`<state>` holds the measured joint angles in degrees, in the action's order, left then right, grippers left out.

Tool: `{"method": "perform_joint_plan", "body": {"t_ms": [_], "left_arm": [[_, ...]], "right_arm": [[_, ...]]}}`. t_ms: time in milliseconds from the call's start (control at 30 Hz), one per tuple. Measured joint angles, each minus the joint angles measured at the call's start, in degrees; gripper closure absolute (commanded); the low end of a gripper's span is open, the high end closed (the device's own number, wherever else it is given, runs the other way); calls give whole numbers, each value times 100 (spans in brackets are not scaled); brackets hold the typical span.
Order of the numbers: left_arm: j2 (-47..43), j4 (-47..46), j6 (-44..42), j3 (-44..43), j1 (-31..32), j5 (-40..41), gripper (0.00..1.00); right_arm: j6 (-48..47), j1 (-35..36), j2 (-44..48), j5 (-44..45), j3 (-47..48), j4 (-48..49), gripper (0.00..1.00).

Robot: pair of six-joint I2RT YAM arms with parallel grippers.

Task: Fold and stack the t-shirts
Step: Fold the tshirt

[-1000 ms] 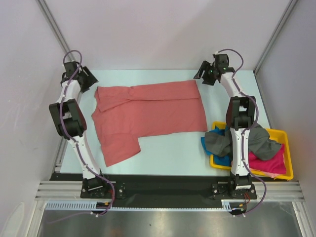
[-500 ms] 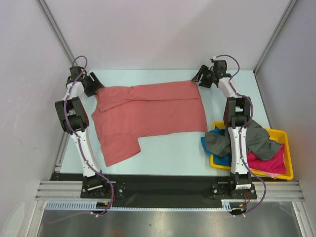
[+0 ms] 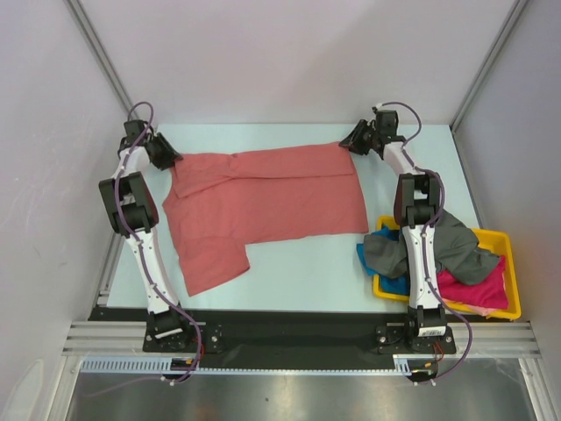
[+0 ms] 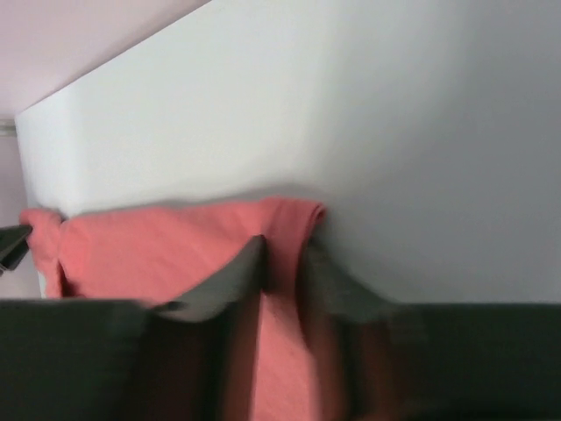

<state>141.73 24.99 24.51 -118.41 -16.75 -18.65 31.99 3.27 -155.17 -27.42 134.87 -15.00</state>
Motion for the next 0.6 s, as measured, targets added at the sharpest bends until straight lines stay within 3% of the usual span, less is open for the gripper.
{"method": "perform_joint_plan", "body": {"t_ms": [67,233,433,467,500,600], "left_arm": [[15,-4,107,-2,-26,15,75],[59,-4,413,-2,-79,107,98],[63,-7,660,-11,-81,251,99],[68,0,686,-28,-81,269,94],[72,11,697,-48,-79,293,65],[81,72,710,-168,-79,330,26]], "right_arm": [[188,4,-61,87,-2,79,95],[815,-46,-105,282,-188,474,100],[1351,-116,-136,544,-232,710,100],[1401,-127,-162,551,-203,721,80],[1486,-136,-188,542,-162,723,66],[1593,-166,-205,535,-52,831,36]]}}
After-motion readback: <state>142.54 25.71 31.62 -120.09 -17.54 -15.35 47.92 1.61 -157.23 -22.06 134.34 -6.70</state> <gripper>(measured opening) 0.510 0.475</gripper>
